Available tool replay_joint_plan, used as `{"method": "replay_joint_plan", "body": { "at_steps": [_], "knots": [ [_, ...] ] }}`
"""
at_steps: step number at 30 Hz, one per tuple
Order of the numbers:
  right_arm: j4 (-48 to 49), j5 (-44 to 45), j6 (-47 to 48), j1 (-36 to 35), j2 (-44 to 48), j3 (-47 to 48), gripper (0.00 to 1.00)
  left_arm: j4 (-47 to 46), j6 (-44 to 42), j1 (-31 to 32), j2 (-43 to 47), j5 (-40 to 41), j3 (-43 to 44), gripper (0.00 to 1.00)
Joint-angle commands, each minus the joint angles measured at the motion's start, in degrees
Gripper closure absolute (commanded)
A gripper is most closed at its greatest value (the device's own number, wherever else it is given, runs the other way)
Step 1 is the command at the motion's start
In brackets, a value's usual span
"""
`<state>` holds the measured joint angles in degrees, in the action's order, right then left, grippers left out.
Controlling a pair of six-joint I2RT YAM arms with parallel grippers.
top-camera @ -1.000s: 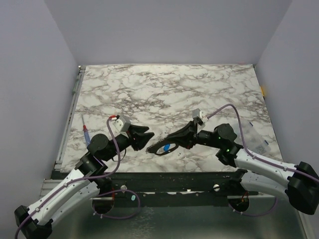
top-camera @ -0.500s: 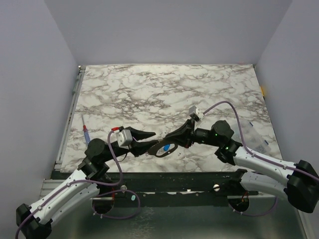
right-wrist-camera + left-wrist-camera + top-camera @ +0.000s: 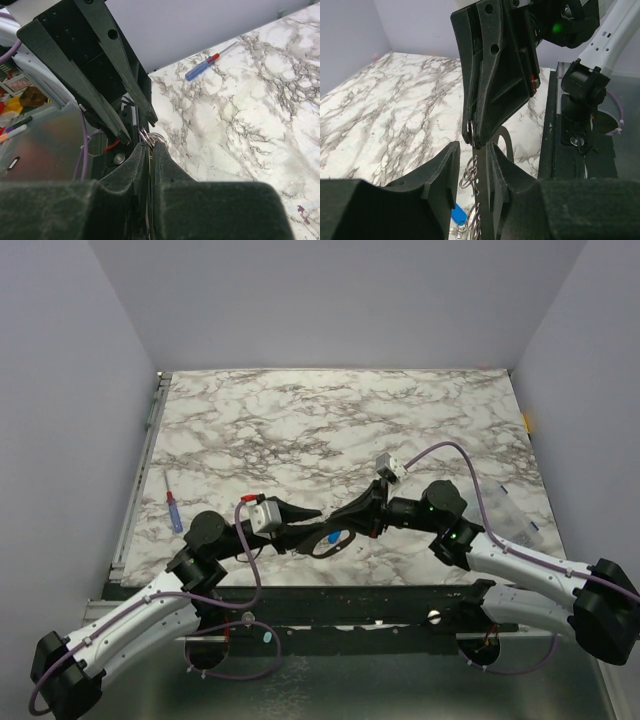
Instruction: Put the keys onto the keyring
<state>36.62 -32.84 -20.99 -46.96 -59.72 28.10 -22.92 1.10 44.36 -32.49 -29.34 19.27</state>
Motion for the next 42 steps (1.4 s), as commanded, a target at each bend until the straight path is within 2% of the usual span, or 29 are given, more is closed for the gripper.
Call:
{"method": "replay_joint_plan", "body": {
  "at_steps": [1,11,18,26,29,35,42],
  "knots": [
    [1.08,-2.22,-0.63,-0.02,-0.64,1.79,0.99,-3.37,-0.84,0.89,-2.21,-0.67,0.34,0.69],
    [2.14,-2.49,-1.14,-0.06,-0.55,1.43,0.99,-4.63,-0.84,2.56,-4.77,0.43,0.72,0.8],
    [2.49,-3.34,-1.25,-0.05,-1.22,1.28,0.99,-4.94,-0.84,3.49,-6.32,2.98,1.71,1.0],
    [2.41,-6.79,-1.16,-0.06,-1.63,1.11,0.99,-2.26,-0.51,3.51,-7.56,7.63,4.08,1.0],
    [1.67,-8.38,-0.9,-0.07,-1.89,1.26,0.93,0.33,-0.79,3.53,-8.88,8.1,6.11,1.0],
    [-0.83,-10.29,0.99,-0.07,-1.97,1.46,0.65,2.22,-0.84,3.53,-9.16,7.68,7.84,1.0],
    [-3.12,-10.9,2.55,-0.06,-1.86,1.21,0.53,5.88,-3.35,3.52,-7.89,8.29,8.81,1.0]
  ]
}}
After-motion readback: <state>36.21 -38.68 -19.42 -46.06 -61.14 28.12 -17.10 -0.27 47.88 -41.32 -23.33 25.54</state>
